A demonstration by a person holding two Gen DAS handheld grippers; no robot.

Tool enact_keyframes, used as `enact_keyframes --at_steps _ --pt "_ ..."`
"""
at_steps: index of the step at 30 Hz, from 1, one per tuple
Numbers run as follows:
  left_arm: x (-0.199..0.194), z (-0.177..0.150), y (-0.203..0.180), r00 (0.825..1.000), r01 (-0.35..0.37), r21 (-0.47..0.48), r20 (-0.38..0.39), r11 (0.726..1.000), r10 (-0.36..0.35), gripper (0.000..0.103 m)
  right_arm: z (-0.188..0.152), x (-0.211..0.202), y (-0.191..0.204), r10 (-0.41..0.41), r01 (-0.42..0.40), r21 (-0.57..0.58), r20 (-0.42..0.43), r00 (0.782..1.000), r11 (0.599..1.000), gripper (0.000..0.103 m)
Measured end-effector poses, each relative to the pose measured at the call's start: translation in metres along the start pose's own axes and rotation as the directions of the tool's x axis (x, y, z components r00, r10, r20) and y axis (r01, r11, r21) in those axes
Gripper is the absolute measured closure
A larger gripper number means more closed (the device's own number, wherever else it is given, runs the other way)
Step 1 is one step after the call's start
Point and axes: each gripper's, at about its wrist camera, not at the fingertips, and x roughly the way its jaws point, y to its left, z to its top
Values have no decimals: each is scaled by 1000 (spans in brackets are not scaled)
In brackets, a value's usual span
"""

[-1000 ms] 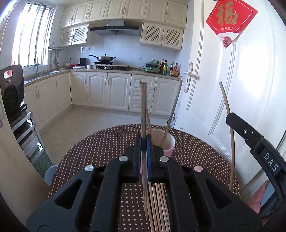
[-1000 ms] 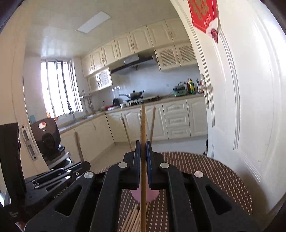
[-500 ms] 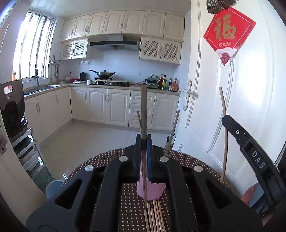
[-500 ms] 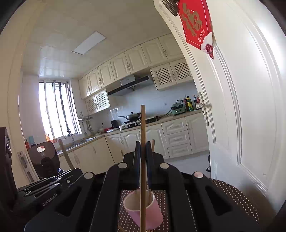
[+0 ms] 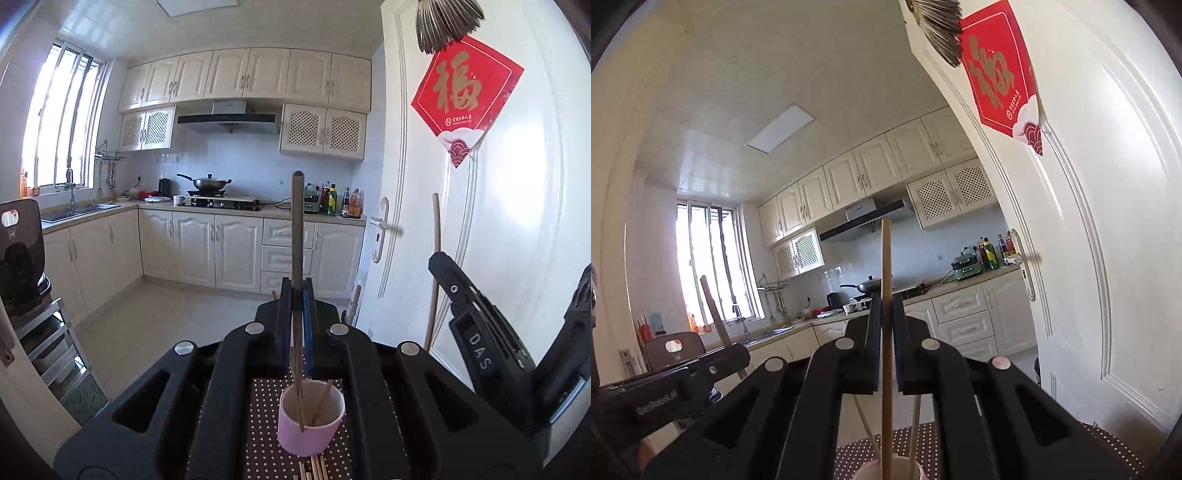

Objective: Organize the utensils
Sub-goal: 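Lower both held chopsticks into the pink cup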

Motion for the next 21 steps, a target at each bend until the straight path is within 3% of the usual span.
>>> enact_keyframes --at_steps 8,21 --pt "20 5 0 1000 0 14 6 1000 0 97 -6 28 -7 -19 18 49 17 1000 999 98" --pt "65 -20 18 996 -8 -30 -83 1000 5 97 -43 65 -12 -72 73 36 -27 997 997 98"
